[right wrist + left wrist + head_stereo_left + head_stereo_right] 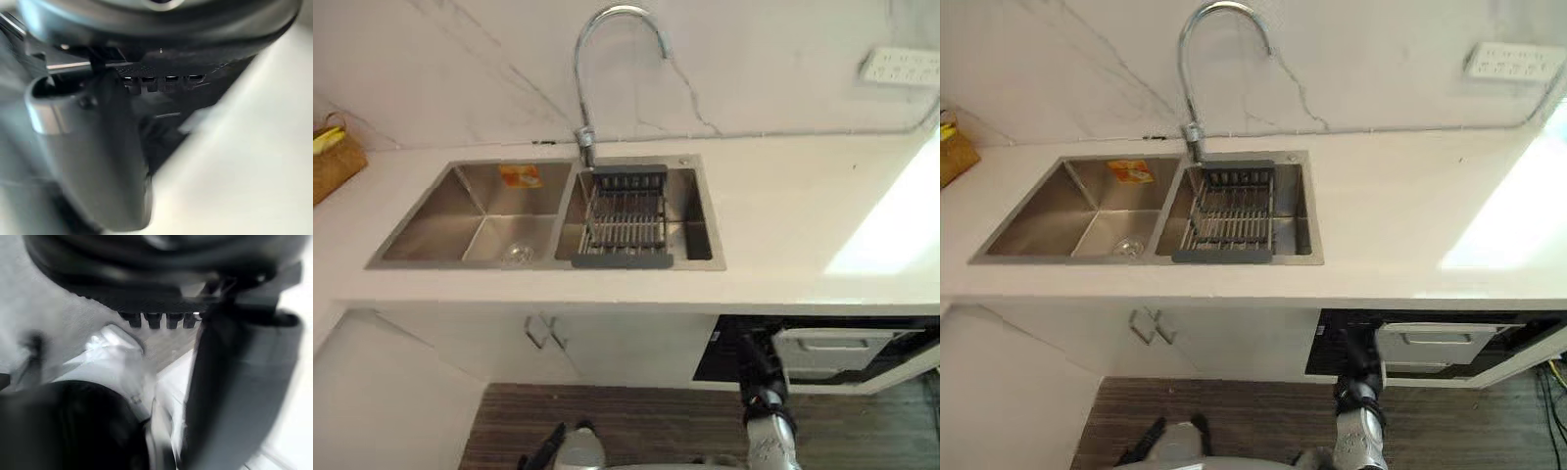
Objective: Walk over to the sink, pick up the cup, carry it to the dishwasher, place the cup inside the dishwasher, then close the dishwasher door
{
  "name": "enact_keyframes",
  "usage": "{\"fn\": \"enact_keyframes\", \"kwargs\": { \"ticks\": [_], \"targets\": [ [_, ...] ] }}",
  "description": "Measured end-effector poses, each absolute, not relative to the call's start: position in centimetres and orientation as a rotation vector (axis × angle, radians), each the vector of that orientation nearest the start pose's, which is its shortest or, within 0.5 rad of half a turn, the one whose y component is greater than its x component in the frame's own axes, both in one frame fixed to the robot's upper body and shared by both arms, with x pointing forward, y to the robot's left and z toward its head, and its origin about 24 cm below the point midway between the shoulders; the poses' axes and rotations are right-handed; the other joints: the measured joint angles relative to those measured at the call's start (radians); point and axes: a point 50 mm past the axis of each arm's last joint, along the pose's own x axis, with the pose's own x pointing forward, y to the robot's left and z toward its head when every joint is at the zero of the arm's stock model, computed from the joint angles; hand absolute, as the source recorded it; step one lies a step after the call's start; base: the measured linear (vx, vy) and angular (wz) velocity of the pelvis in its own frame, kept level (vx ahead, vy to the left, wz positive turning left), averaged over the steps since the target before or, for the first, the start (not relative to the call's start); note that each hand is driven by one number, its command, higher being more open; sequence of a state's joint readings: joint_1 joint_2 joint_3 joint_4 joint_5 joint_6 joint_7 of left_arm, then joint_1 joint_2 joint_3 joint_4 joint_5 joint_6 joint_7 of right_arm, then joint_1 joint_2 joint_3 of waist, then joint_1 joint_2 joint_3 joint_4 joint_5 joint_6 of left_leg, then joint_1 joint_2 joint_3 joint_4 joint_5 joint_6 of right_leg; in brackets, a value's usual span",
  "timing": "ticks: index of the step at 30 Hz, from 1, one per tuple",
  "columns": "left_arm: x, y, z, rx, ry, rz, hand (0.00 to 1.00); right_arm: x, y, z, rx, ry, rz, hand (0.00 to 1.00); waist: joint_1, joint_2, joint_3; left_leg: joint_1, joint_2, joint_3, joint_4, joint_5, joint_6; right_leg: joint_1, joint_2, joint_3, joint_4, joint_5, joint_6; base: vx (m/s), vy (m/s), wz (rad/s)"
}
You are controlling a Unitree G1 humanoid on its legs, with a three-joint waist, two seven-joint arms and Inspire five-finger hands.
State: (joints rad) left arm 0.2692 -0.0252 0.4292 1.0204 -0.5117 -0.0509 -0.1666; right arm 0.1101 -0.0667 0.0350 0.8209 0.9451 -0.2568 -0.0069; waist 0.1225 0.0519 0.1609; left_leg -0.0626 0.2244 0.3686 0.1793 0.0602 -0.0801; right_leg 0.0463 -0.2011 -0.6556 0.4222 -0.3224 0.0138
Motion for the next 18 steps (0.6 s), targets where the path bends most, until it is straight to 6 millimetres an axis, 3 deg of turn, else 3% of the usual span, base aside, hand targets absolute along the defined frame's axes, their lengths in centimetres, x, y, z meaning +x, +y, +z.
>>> {"fn": "enact_keyframes", "kwargs": {
  "ticks": [2, 5, 10, 14, 18],
  "targets": [
    [1.3, 18.3, -17.0, -0.794, 1.012, 0.701, 1.0, 12.3, -18.6, -14.0, 0.689, 0.718, -0.512, 1.0, -0.001, 0.026, 0.002, 0.015, -0.015, 0.003, -0.052, 0.02, -0.002, -0.012, 0.043, 0.016, -0.061, 0.046, -0.017, 0.03, -0.003, -0.11],
    [1.1, 18.2, -17.1, -0.858, 1.012, 0.7, 1.0, 11.8, -19.6, -14.4, 0.599, 0.747, -0.503, 1.0, -0.005, 0.023, 0.006, 0.034, -0.025, 0.033, -0.107, 0.047, 0.005, -0.027, 0.055, 0.045, -0.093, 0.076, -0.007, 0.06, 0.055, -0.31],
    [1.9, 18.1, -17.1, -0.952, 0.986, 0.651, 1.0, 9.9, -22.0, -14.9, 0.438, 0.811, -0.571, 1.0, -0.027, 0.016, 0.01, 0.051, -0.04, 0.07, -0.111, 0.016, 0.017, -0.012, 0.067, 0.084, -0.176, 0.122, 0.01, 0.12, 0.092, -0.26],
    [3.0, 19.3, -17.0, -0.927, 0.994, 0.602, 1.0, 7.0, -22.7, -15.8, 0.381, 0.913, -0.679, 1.0, -0.035, -0.021, 0.029, 0.06, -0.06, 0.094, -0.109, -0.014, 0.019, 0.013, 0.068, 0.098, -0.247, 0.161, 0.024, 0.17, 0.094, -0.12],
    [3.3, 20.4, -16.8, -0.877, 1.021, 0.562, 1.0, 6.4, -22.5, -16.1, 0.432, 0.944, -0.753, 1.0, -0.045, -0.054, 0.028, 0.074, -0.093, 0.085, -0.143, -0.018, 0.022, 0.024, 0.045, 0.077, -0.25, 0.17, 0.034, 0.14, 0.078, 0.07]
  ]
}}
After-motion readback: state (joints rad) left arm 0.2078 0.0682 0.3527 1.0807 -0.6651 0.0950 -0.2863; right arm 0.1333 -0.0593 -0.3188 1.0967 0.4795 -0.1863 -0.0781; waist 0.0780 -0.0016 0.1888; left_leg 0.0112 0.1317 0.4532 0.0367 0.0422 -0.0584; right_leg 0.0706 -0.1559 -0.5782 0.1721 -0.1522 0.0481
